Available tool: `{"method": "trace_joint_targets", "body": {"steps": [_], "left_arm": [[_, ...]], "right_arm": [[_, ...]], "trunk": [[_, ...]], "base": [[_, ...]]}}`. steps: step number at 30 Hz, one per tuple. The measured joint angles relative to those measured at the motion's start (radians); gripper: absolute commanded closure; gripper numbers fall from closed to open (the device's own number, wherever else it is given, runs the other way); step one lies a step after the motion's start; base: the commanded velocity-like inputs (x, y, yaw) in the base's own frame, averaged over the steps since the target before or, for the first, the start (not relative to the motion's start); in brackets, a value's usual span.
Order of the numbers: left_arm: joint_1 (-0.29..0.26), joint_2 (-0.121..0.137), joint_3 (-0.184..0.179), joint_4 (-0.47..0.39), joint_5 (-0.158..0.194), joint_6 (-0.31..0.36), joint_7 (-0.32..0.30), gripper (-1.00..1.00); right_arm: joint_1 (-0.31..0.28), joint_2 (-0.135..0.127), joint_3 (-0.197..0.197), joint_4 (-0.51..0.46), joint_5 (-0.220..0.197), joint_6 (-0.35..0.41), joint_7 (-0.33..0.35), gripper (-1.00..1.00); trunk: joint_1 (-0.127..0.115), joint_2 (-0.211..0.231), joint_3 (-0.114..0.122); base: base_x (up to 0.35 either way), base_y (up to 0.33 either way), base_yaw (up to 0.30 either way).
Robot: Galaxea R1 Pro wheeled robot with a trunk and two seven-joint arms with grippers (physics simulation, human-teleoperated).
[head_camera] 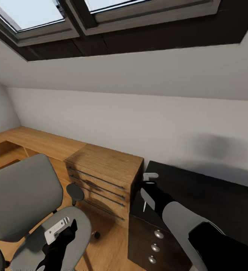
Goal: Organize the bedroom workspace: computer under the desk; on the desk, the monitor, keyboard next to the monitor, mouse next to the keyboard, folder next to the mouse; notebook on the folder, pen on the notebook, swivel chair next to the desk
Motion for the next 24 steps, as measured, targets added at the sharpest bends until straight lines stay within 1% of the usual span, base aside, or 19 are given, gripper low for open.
{"method": "trace_joint_targets", "body": {"steps": [1,2,5,15,17,18,22,23,24], "left_arm": [[0.0,0.0,-0.003,0.0,0.0,0.0,0.0,-1.0],[0.0,0.0,-0.017,0.0,0.0,0.0,0.001,-1.0],[0.0,-0.001,-0.023,0.0,0.0,0.0,0.002,-1.0],[0.0,-0.009,-0.033,0.0,0.0,0.0,0.005,-1.0],[0.0,-0.021,-0.033,0.0,0.0,0.0,0.006,-1.0],[0.0,-0.034,-0.033,0.0,0.0,0.0,0.006,-1.0],[0.0,-0.067,-0.034,0.0,-0.001,0.004,0.005,-1.0],[0.0,-0.084,-0.034,0.0,0.0,0.007,0.005,-1.0],[0.0,-0.09,-0.035,0.0,0.0,0.009,0.005,-1.0]], "right_arm": [[0.0,0.0,0.0,0.0,0.0,0.0,0.0,-1.0],[0.0,0.0,0.0,0.0,0.001,0.0,0.0,-1.0],[0.0,0.0,-0.001,0.0,0.001,0.0,0.0,-1.0],[0.0,0.0,-0.001,0.015,0.007,-0.01,0.001,-1.0],[0.0,0.0,-0.002,0.02,0.008,-0.013,0.0,-1.0],[0.0,0.0,-0.002,0.021,0.007,-0.014,-0.001,-1.0],[0.0,0.0,-0.004,0.024,0.009,-0.018,-0.001,-1.0],[0.0,0.0,-0.005,0.024,0.01,-0.019,-0.001,-1.0],[0.0,0.0,-0.005,0.024,0.01,-0.019,-0.001,-1.0]], "trunk": [[0.0,0.0,0.0],[0.0,0.0,-0.001],[0.0,0.0,-0.002],[0.0,0.0,-0.002],[0.0,0.0,-0.002],[0.0,0.0,-0.002],[0.0,0.0,-0.002],[0.0,0.0,-0.002],[0.004,-0.007,-0.005]], "base": [[0.0,0.0,0.257],[0.0,0.0,0.243],[0.0,0.0,0.149],[0.0,0.0,0.03],[0.0,0.0,0.003],[0.0,0.0,0.002],[0.0,0.0,0.001],[0.0,0.0,0.0],[0.0,0.0,0.0]]}}
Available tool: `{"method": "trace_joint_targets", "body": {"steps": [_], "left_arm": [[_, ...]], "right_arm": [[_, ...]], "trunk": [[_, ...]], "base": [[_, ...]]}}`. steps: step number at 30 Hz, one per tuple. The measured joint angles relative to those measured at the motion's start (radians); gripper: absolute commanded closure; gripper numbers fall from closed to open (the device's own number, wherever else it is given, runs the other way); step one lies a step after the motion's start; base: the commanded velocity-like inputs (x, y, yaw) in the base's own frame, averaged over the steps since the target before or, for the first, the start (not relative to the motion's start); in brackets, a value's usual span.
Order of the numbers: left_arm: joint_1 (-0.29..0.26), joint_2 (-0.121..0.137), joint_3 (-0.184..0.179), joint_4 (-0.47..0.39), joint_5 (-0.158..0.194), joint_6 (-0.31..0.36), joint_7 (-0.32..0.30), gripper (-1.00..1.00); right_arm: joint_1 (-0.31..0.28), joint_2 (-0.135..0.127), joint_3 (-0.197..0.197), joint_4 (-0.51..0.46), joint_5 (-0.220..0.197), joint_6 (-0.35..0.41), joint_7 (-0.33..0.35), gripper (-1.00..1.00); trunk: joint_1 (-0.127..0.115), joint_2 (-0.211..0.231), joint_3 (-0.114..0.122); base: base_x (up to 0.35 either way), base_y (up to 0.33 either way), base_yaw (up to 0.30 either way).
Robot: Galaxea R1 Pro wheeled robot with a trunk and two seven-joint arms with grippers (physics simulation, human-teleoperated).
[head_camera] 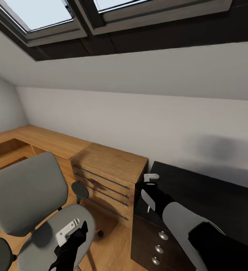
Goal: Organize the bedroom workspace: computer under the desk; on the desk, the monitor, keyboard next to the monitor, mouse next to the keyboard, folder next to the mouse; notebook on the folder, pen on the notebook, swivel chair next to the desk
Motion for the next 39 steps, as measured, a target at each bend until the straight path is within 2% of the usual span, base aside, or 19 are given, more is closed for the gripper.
{"method": "trace_joint_targets", "body": {"steps": [2,8,20,39], "left_arm": [[0.0,-0.013,-0.002,0.0,0.0,0.011,0.0,-1.0],[0.0,-0.024,-0.003,0.0,0.001,0.062,-0.002,-1.0],[0.0,-0.026,-0.004,0.0,0.001,0.07,-0.003,-1.0],[0.0,-0.023,-0.003,0.0,0.0,0.069,-0.003,-1.0]], "right_arm": [[0.0,-0.001,0.001,0.0,0.001,-0.001,0.0,-1.0],[0.0,-0.016,0.0,0.001,0.001,-0.001,0.0,-1.0],[0.0,-0.037,-0.003,0.037,-0.004,-0.001,0.0,-1.0],[0.0,-0.039,-0.003,0.045,-0.004,0.002,0.001,-1.0]], "trunk": [[0.008,-0.014,-0.006],[0.031,-0.056,-0.025],[0.077,-0.14,-0.063],[0.15,-0.273,-0.122]], "base": [[0.0,0.0,0.0],[0.0,0.0,0.0],[0.0,0.0,0.0],[0.0,0.0,0.0]]}}
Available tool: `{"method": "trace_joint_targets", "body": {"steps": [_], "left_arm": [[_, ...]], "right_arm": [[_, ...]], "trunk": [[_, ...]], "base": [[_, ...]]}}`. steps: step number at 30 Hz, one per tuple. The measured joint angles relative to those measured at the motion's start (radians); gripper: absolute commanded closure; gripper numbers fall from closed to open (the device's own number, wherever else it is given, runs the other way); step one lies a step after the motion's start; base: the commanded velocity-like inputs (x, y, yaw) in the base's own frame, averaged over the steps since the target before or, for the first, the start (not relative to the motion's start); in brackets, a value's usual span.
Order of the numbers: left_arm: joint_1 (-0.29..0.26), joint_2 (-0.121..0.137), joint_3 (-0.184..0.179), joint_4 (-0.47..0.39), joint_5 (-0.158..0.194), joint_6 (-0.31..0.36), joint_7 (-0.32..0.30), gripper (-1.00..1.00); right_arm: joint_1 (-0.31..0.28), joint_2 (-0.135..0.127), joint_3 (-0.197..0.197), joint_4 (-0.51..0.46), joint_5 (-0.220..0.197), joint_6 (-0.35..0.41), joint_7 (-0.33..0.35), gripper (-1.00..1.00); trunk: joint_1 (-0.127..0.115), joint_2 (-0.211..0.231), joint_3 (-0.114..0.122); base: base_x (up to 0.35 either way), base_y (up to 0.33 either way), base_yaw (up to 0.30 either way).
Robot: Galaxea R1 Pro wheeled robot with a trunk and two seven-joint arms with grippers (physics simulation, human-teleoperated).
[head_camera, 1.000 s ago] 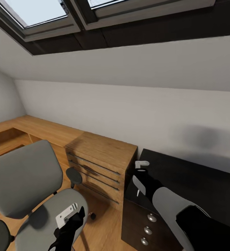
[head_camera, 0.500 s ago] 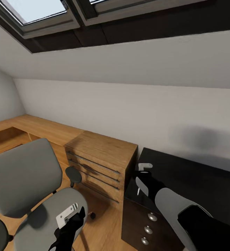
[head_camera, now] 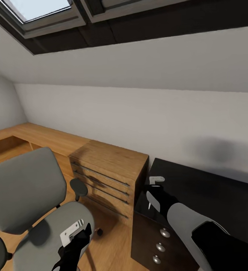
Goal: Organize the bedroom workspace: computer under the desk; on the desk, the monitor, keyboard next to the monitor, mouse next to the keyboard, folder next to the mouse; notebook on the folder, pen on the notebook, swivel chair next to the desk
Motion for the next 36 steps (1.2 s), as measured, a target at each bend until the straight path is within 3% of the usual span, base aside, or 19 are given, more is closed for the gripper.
{"method": "trace_joint_targets", "body": {"steps": [29,36], "left_arm": [[0.0,0.001,0.0,0.0,0.0,0.0,0.0,-1.0],[0.0,0.001,0.0,0.0,0.0,0.0,0.0,-1.0]], "right_arm": [[0.0,0.0,0.0,0.0,0.0,0.006,-0.001,-1.0],[0.0,0.0,0.0,0.0,0.0,0.008,-0.002,-1.0]], "trunk": [[0.111,-0.203,-0.091],[0.111,-0.203,-0.091]], "base": [[0.0,0.0,0.0],[0.0,0.0,0.0]]}}
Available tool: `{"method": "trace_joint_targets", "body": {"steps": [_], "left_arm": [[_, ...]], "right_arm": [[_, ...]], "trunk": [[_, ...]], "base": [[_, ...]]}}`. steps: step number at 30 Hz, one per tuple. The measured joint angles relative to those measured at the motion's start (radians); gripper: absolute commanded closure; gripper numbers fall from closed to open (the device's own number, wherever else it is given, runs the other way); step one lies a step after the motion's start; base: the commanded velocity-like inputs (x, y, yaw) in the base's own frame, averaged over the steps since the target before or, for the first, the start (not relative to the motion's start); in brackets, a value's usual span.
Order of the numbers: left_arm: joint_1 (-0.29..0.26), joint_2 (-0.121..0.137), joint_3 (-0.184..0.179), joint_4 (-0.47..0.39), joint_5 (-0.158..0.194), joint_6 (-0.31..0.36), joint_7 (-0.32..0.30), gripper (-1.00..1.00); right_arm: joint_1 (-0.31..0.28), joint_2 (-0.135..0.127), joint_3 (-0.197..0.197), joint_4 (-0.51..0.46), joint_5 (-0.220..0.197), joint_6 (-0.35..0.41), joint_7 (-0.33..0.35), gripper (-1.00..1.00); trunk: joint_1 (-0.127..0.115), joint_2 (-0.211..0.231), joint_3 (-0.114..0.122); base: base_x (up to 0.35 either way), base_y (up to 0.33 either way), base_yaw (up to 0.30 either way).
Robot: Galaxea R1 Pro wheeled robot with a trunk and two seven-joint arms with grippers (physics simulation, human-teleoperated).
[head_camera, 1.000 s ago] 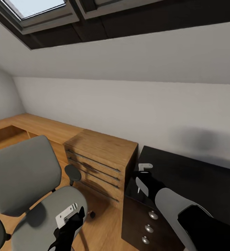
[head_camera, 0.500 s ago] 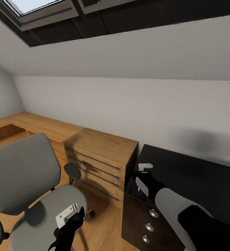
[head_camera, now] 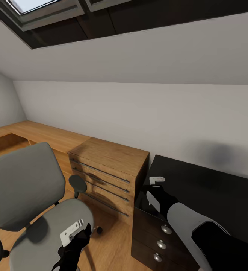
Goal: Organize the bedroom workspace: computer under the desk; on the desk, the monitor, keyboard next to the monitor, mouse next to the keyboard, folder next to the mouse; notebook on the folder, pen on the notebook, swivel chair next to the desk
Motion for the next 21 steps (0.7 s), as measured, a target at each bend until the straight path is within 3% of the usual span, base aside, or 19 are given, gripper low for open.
{"method": "trace_joint_targets", "body": {"steps": [21], "left_arm": [[0.0,0.0,0.0,0.0,0.0,0.0,0.0,-1.0]], "right_arm": [[0.0,-0.018,-0.006,0.002,-0.001,0.007,-0.003,-1.0]], "trunk": [[0.0,0.0,0.0]], "base": [[0.0,0.0,0.0]]}}
